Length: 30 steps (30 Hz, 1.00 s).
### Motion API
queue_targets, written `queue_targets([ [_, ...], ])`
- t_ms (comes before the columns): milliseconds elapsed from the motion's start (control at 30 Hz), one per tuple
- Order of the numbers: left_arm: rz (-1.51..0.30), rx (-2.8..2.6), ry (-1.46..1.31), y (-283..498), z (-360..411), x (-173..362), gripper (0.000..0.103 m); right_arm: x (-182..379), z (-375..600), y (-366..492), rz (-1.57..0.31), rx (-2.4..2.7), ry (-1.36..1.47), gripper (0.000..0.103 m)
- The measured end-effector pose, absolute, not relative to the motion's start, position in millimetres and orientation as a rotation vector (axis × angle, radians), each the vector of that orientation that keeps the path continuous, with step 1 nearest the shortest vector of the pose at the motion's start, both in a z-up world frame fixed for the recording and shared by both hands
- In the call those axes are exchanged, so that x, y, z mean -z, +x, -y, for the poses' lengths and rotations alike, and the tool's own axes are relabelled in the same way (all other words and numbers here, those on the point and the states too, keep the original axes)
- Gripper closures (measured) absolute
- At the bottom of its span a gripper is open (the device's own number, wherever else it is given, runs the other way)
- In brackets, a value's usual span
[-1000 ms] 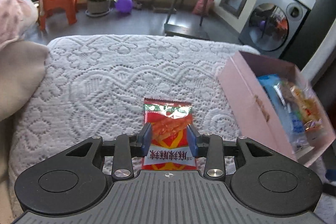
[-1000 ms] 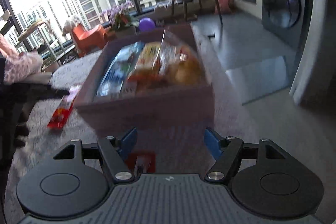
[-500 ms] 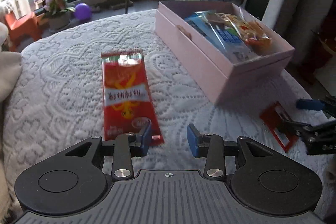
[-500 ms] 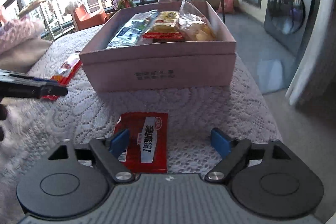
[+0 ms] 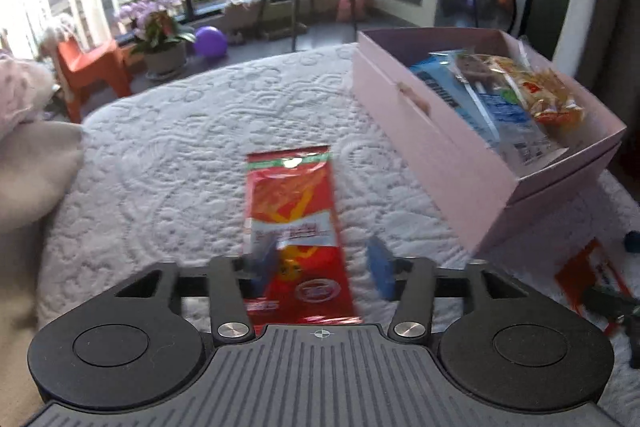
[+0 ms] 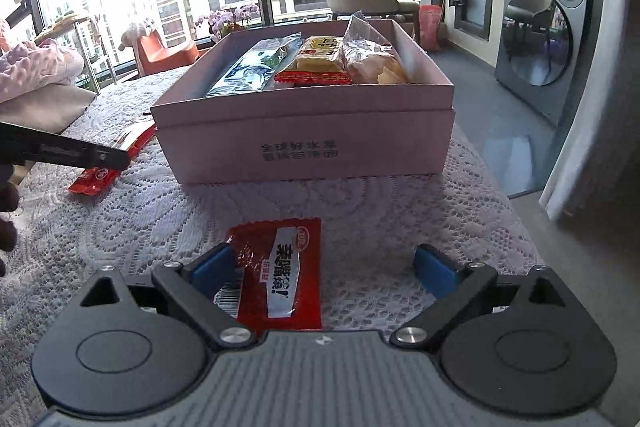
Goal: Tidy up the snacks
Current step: 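Grasp the red spicy-strip packet with the left tool while the right tool grasps the small red packet, then lift the spicy-strip packet with the left tool while the right tool lifts the small red packet toward the box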
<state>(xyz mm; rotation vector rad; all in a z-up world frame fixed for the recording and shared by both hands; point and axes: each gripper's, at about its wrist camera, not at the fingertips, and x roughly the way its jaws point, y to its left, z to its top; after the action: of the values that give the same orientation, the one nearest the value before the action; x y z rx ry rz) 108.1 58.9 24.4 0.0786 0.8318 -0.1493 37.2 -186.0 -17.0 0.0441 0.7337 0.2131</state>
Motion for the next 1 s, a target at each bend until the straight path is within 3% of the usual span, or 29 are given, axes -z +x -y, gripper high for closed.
queue_targets([
  [67,-0.846,0.173,0.061,109,-59,-25,0.026,17,187,37,-0.734,-0.214,0.043,0.005],
  [500,-0.848,0.049,0.026,130,-92,-16,0.027,18,183,40,-0.741,-0.223,0.029,0.000],
  [600,-0.846,0.061,0.016,129,-93,-17,0.030,19,181,40,-0.743,-0.222,0.018,0.000],
  [667,-0.843,0.075,0.027,126,-90,-19,0.040,19,180,40,-0.744,-0.222,0.016,0.000],
  [733,-0.854,0.095,0.034,119,-86,-22,0.043,19,180,39,-0.745,-0.226,0.016,0.000],
  [1000,-0.908,0.235,-0.009,45,-60,-26,0.047,17,179,41,-0.773,-0.264,-0.026,0.000],
])
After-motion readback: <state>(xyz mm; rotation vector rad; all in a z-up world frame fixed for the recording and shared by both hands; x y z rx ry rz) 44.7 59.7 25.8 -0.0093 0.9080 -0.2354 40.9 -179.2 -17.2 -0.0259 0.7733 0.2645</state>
